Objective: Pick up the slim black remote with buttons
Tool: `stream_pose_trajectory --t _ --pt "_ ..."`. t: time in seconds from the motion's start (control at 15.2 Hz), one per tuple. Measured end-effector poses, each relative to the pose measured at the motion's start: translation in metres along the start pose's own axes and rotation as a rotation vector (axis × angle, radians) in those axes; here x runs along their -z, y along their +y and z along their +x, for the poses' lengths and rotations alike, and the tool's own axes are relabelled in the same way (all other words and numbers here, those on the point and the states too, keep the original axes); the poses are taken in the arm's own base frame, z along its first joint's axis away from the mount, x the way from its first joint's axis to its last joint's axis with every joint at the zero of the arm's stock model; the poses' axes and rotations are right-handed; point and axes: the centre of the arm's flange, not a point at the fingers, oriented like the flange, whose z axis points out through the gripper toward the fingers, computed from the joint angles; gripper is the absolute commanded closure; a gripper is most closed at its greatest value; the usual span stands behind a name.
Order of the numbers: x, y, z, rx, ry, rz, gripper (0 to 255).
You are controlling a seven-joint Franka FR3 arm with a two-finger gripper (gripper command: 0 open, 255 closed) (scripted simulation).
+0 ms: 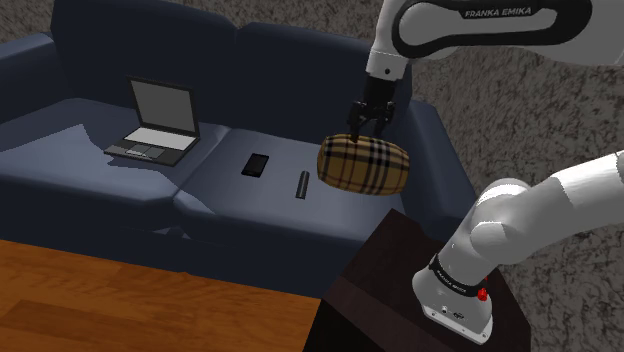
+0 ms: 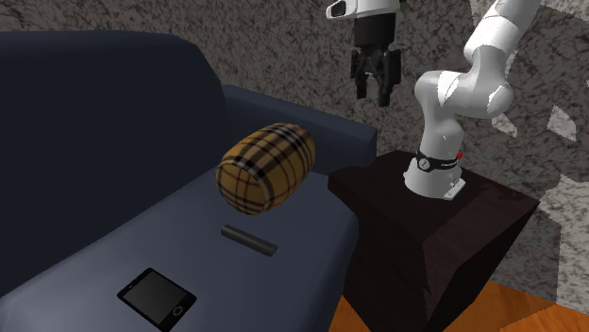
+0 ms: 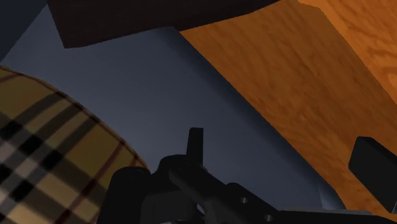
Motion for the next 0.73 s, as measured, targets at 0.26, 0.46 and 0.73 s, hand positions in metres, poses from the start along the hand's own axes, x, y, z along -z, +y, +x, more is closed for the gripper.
stream_pose_trajectory --t 0.26,0.46,0.73 --pt "-0.039 0.001 0.040 -0.080 -0.009 0.007 0" --pt "-0.062 0.000 0.069 -0.139 -0.016 0.013 0" --pt "-0.097 0.002 0.106 -0.219 -0.025 0.021 0"
